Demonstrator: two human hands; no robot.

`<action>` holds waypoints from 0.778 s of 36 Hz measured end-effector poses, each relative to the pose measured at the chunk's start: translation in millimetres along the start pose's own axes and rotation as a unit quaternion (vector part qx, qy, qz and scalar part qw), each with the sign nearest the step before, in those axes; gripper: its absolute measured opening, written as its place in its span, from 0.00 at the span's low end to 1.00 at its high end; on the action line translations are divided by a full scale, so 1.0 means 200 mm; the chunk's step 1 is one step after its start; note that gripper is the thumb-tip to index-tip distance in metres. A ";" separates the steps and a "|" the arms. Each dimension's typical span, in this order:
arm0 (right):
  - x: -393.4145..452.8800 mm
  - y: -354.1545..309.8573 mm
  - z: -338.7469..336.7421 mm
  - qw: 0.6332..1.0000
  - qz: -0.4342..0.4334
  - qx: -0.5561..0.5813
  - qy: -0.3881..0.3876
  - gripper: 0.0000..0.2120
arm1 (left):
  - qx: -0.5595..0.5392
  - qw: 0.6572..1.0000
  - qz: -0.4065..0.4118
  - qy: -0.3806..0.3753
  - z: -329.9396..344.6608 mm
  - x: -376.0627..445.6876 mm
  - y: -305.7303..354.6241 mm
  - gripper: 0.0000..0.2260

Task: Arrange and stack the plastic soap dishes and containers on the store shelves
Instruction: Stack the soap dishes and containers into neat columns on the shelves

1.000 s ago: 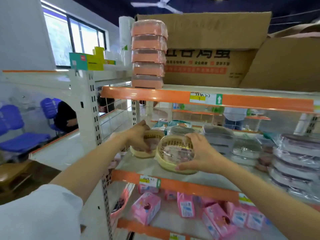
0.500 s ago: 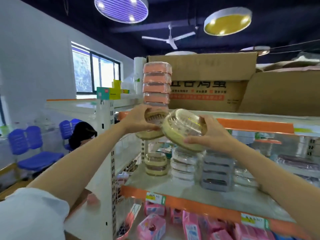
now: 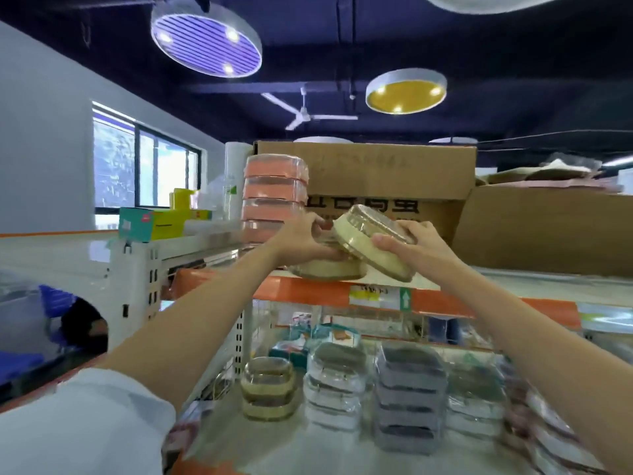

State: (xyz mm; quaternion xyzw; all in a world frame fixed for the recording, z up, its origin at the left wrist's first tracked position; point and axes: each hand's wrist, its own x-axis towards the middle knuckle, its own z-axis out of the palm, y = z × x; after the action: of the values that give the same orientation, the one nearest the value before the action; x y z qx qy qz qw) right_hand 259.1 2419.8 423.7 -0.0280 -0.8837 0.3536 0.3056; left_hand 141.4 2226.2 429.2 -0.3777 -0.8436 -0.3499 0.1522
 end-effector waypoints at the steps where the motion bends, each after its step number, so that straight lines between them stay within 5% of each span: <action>1: 0.04 0.02 0.00 1.000 0.001 -0.003 0.001 0.39 | -0.004 1.000 -0.001 -0.012 0.03 0.04 -0.01 0.40; 15: 0.51 0.22 0.10 0.999 0.029 -0.002 0.031 0.37 | -0.057 0.993 -0.033 -0.097 0.29 0.45 -0.27 0.22; 21: 0.63 0.20 0.22 0.998 0.051 0.024 0.032 0.43 | -0.036 0.992 -0.073 -0.096 0.27 0.45 -0.33 0.52; 28: 0.62 0.29 0.27 0.996 0.068 0.053 0.037 0.43 | -0.024 0.996 -0.069 -0.044 0.28 0.42 -0.35 0.50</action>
State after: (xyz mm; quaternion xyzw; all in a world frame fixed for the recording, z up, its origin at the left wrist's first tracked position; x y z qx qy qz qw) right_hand 118.8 2463.3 421.4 -0.0843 -0.8478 0.4187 0.3143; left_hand 33.6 2278.0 400.6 -0.3367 -0.8651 -0.3629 0.0815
